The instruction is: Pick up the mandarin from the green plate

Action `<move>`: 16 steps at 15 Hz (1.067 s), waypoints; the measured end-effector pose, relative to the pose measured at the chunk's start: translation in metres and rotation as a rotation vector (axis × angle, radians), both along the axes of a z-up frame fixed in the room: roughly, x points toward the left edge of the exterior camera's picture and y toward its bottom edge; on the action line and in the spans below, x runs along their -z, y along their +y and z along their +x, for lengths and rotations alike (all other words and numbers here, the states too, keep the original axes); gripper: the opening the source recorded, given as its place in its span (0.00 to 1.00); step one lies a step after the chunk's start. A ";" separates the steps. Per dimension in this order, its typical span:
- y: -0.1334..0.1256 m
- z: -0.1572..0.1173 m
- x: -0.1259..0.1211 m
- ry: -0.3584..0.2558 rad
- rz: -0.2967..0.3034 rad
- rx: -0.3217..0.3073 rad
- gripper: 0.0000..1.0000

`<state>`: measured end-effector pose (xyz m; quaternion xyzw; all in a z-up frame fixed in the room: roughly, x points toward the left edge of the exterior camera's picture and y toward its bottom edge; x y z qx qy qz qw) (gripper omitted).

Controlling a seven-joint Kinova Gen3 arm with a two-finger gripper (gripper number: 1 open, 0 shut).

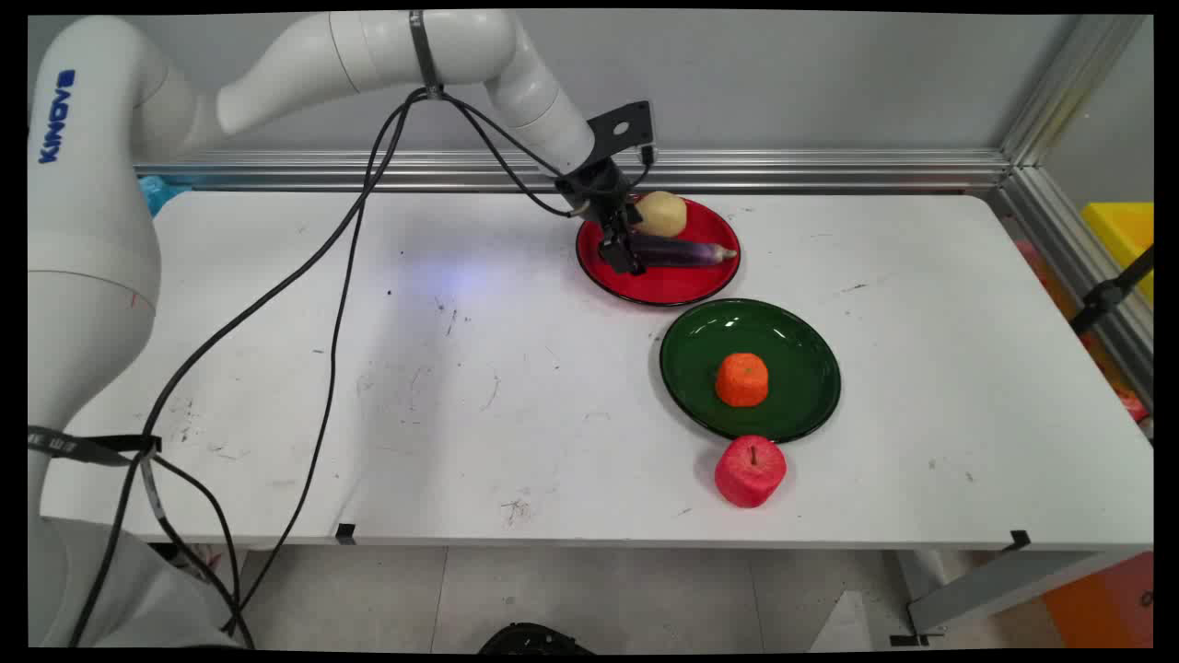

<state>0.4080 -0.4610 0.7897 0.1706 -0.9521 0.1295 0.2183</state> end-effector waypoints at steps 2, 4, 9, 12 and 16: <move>0.010 -0.008 -0.007 0.005 0.010 0.003 1.00; 0.018 -0.015 -0.012 0.003 0.014 0.005 1.00; 0.046 -0.036 -0.023 -0.004 0.016 0.017 1.00; 0.067 -0.053 -0.029 0.005 0.017 0.029 1.00; 0.099 -0.082 -0.034 0.038 0.012 0.037 1.00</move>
